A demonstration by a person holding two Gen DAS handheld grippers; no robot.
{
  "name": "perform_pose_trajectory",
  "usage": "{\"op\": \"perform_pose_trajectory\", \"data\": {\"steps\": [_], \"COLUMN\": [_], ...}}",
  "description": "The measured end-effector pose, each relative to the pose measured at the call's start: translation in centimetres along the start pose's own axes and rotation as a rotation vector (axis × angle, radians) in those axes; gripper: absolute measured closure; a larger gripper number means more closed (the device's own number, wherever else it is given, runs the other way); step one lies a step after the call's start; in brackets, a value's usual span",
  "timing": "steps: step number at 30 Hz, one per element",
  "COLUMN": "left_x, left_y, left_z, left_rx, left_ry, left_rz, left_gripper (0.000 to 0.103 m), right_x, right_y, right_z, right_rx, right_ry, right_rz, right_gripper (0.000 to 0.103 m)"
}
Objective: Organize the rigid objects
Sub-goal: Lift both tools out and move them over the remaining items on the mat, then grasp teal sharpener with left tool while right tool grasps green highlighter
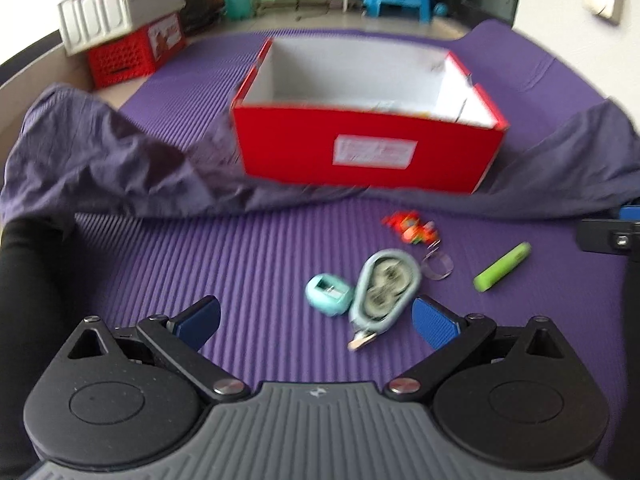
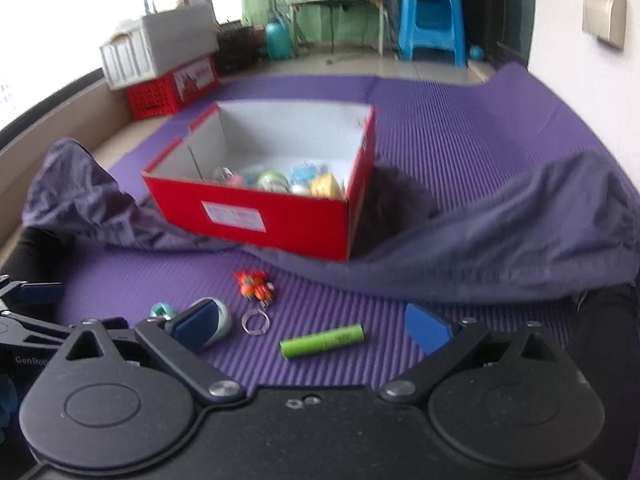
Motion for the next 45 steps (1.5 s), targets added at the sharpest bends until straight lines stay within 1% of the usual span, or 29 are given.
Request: {"op": "perform_pose_trajectory", "data": {"steps": [2,7,11,13,16,18,21,25,28,32,34,37,39,40,42,43,45], "left_x": [-0.5,-1.0,-0.9,-0.7,-0.6,-0.5,-0.3,0.1,0.0,0.4,0.6,0.6,0.5,0.4,0.4,0.5,0.5], "left_y": [0.4,0.8,1.1,1.2,1.1,1.1,1.5,1.6,1.4,0.9,1.2,1.8,2.1,2.1,2.2,2.2,2.0], "left_z": [-1.2,-3.8,-5.6,-6.0,-6.7,-7.3,-7.8,-8.2,-8.3,-8.5,-8.8,-9.2,-9.2,-9.1,-9.1,-9.1,-9.1], "left_rx": [0.006,0.020,0.027,0.018,0.025,0.031,0.014,0.002,-0.038,-0.035,-0.036,-0.063,-0.074,-0.073,-0.070,-0.063,-0.046], "left_ry": [0.020,0.064,0.102,0.099,0.102,0.113,0.119,0.120,0.126,0.113,0.119,0.139,0.141,0.138,0.130,0.127,0.126], "left_rz": [-0.001,0.004,0.025,0.031,0.019,0.020,0.054,0.068,0.070,0.061,0.086,0.136,0.152,0.151,0.153,0.151,0.130], "left_gripper": [0.000,0.000,0.000,0.000,0.000,0.000,0.000,0.000,0.000,0.000,0.000,0.000,0.002,0.003,0.009,0.014,0.018], "right_x": [-0.5,-1.0,-1.0,-1.2,-1.4,-1.5,-1.4,-1.2,-1.2,-1.2,-1.3,-1.2,-1.1,-1.2,-1.2,-1.2,-1.2], "right_y": [-0.2,-0.7,-1.6,-1.9,-2.2,-2.1,-2.0,-2.1,-2.3,-2.3,-2.3,-2.1,-2.0,-2.0,-1.8,-1.7,-1.4], "right_z": [-1.1,-3.4,-5.4,-6.4,-7.5,-8.0,-8.8,-9.7,-10.4,-11.3,-11.8,-12.2,-12.4,-12.4,-12.5,-12.6,-12.8], "right_rx": [0.003,-0.011,-0.021,-0.027,-0.022,-0.022,-0.020,-0.019,-0.023,-0.030,-0.032,-0.041,-0.042,-0.043,-0.059,-0.066,-0.084], "right_ry": [0.030,0.072,0.113,0.132,0.156,0.170,0.185,0.203,0.215,0.231,0.240,0.239,0.237,0.237,0.228,0.228,0.228], "right_rz": [-0.011,-0.032,-0.083,-0.104,-0.126,-0.124,-0.124,-0.143,-0.150,-0.143,-0.144,-0.142,-0.139,-0.136,-0.122,-0.112,-0.097], "right_gripper": [0.004,0.004,0.009,0.010,0.013,0.017,0.018,0.020,0.022,0.028,0.032,0.033,0.038,0.039,0.041,0.042,0.046]}}
Point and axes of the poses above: each gripper's, at about its wrist camera, not at the fingertips, and z roughly against the way its jaws point, y to its left, x to its top, the point moved 3 cm from there along -z, roughly the way its jaws point, and after that the axes turned 4 degrees about x, right-handed, at the moved point
